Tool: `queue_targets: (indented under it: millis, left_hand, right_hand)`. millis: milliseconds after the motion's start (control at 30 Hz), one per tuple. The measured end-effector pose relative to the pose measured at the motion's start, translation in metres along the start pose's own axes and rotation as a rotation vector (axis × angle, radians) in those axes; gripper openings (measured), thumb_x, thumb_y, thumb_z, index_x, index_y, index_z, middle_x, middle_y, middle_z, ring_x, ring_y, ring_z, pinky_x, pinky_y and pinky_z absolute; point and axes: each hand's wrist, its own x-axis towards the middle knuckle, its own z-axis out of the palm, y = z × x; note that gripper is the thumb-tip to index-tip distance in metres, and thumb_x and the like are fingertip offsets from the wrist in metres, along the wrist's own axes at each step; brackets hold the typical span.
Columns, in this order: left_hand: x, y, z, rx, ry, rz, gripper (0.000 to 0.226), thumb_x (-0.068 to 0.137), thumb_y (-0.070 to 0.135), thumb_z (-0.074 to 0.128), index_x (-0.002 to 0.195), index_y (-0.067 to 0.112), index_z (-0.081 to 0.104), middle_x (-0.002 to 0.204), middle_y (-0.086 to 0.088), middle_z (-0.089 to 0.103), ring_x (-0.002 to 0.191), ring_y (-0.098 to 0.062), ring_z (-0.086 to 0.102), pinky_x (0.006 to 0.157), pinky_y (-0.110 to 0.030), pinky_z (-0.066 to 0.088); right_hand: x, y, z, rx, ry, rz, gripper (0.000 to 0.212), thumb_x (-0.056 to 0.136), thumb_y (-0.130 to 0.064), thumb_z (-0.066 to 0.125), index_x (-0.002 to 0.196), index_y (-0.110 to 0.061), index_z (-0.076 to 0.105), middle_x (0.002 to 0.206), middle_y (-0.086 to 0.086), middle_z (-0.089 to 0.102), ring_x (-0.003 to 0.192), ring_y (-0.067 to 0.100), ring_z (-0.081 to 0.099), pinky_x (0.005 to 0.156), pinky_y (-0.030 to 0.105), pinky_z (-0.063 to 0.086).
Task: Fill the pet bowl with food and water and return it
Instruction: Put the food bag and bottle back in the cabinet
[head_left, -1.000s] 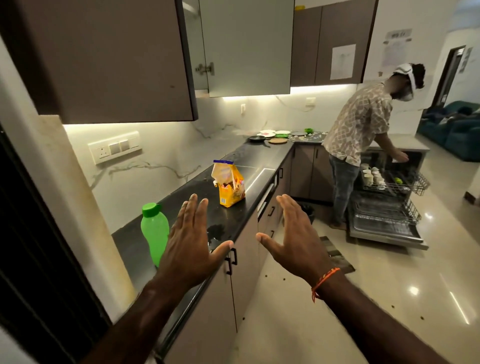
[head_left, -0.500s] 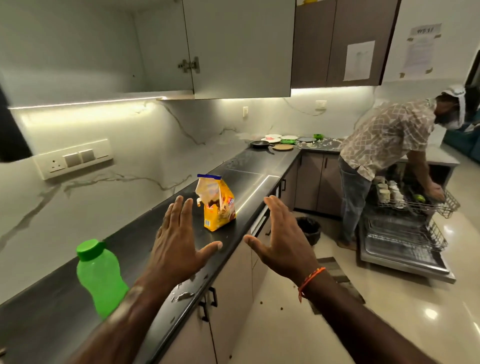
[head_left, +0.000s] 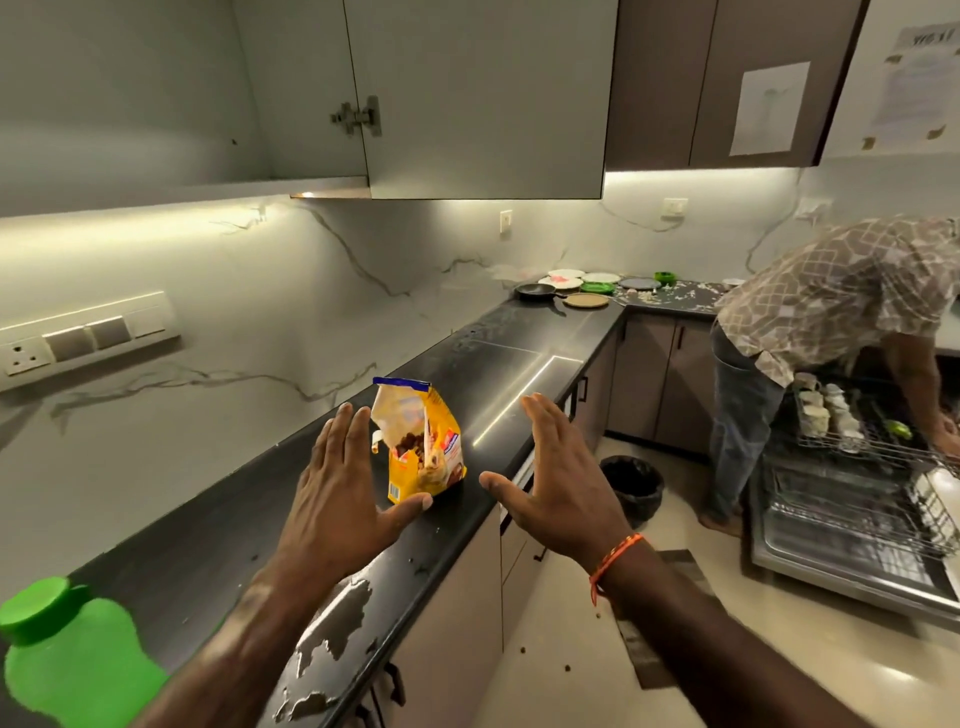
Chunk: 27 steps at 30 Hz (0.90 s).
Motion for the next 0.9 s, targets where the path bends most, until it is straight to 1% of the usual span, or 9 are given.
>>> queue_targets:
  millis: [200, 367, 533, 600, 633, 700, 767, 833, 900]
  left_hand:
    - [0.069, -0.036, 0.046, -0.005, -0.032, -0.030, 0.131, 0.073, 0.081, 0.067, 0.166, 0.021, -0.002, 0.175, 0.000, -0.007, 0.161, -0.022, -0.004, 0.127, -0.048, 0.016]
    - [0.124, -0.060, 0.079, -0.022, -0.120, -0.083, 0.141, 0.062, 0.094, 0.058, 0.166, 0.023, -0.007, 0.174, 0.002, -0.012, 0.161, -0.022, -0.007, 0.126, -0.051, 0.017]
    - [0.164, -0.092, 0.112, -0.031, -0.201, -0.109, 0.149, 0.052, 0.101, 0.051, 0.164, 0.026, -0.012, 0.173, 0.004, -0.017, 0.160, -0.021, -0.011, 0.127, -0.049, 0.014]
    - [0.174, -0.104, 0.126, -0.030, -0.240, -0.144, 0.153, 0.051, 0.099, 0.057, 0.164, 0.025, -0.014, 0.173, 0.002, -0.018, 0.160, -0.023, -0.011, 0.127, -0.049, 0.014]
    - [0.177, -0.111, 0.136, -0.039, -0.262, -0.170, 0.155, 0.051, 0.096, 0.062, 0.164, 0.024, -0.015, 0.173, 0.000, -0.018, 0.160, -0.024, -0.011, 0.127, -0.049, 0.014]
    - [0.181, -0.122, 0.157, -0.068, -0.312, -0.215, 0.159, 0.052, 0.089, 0.072, 0.163, 0.020, -0.018, 0.173, -0.003, -0.019, 0.160, -0.025, -0.016, 0.130, -0.046, 0.011]
    - [0.182, -0.131, 0.178, -0.116, -0.379, -0.257, 0.163, 0.053, 0.080, 0.081, 0.161, 0.017, -0.024, 0.172, -0.004, -0.022, 0.158, -0.022, -0.020, 0.131, -0.041, 0.008]
    - [0.181, -0.139, 0.198, -0.206, -0.444, -0.321, 0.166, 0.054, 0.071, 0.088, 0.158, 0.018, -0.029, 0.172, -0.002, -0.022, 0.160, -0.022, -0.014, 0.130, -0.037, 0.012]
    - [0.182, -0.145, 0.215, -0.318, -0.477, -0.372, 0.169, 0.053, 0.063, 0.093, 0.157, 0.019, -0.032, 0.173, -0.003, -0.012, 0.160, -0.023, 0.005, 0.127, -0.032, 0.021]
  right_hand:
    - [0.065, 0.034, 0.051, 0.041, -0.032, 0.001, 0.098, 0.088, -0.066, 0.063, 0.162, -0.026, 0.012, 0.171, -0.001, 0.015, 0.156, 0.015, 0.016, 0.118, 0.029, 0.021]
    - [0.119, 0.059, 0.095, 0.038, -0.069, 0.002, 0.102, 0.087, -0.065, 0.068, 0.162, -0.025, 0.012, 0.170, -0.001, 0.015, 0.156, 0.013, 0.016, 0.116, 0.023, 0.016]
    - [0.166, 0.084, 0.144, 0.092, -0.179, 0.014, 0.112, 0.079, -0.070, 0.071, 0.161, -0.032, 0.004, 0.171, -0.006, 0.010, 0.152, 0.003, 0.010, 0.115, 0.022, 0.015]
    - [0.179, 0.093, 0.163, 0.111, -0.264, 0.032, 0.120, 0.074, -0.073, 0.074, 0.160, -0.036, -0.001, 0.171, -0.009, 0.005, 0.149, 0.000, 0.006, 0.115, 0.025, 0.014]
    - [0.187, 0.097, 0.174, 0.126, -0.317, 0.041, 0.124, 0.071, -0.073, 0.077, 0.159, -0.037, -0.003, 0.171, -0.010, 0.004, 0.150, 0.001, 0.006, 0.114, 0.026, 0.015]
    - [0.202, 0.105, 0.195, 0.148, -0.427, 0.062, 0.131, 0.066, -0.072, 0.081, 0.158, -0.038, -0.006, 0.171, -0.011, 0.003, 0.156, 0.011, 0.011, 0.117, 0.031, 0.020]
    - [0.216, 0.114, 0.217, 0.166, -0.522, 0.107, 0.136, 0.062, -0.068, 0.085, 0.157, -0.040, -0.008, 0.171, -0.011, 0.003, 0.156, 0.017, 0.017, 0.120, 0.040, 0.027]
    - [0.230, 0.123, 0.239, 0.199, -0.607, 0.156, 0.141, 0.059, -0.064, 0.089, 0.158, -0.040, -0.009, 0.171, -0.009, 0.004, 0.156, 0.020, 0.020, 0.121, 0.044, 0.028]
    - [0.243, 0.132, 0.259, 0.242, -0.670, 0.221, 0.146, 0.056, -0.061, 0.092, 0.160, -0.036, -0.008, 0.172, -0.005, 0.005, 0.156, 0.022, 0.021, 0.122, 0.047, 0.027]
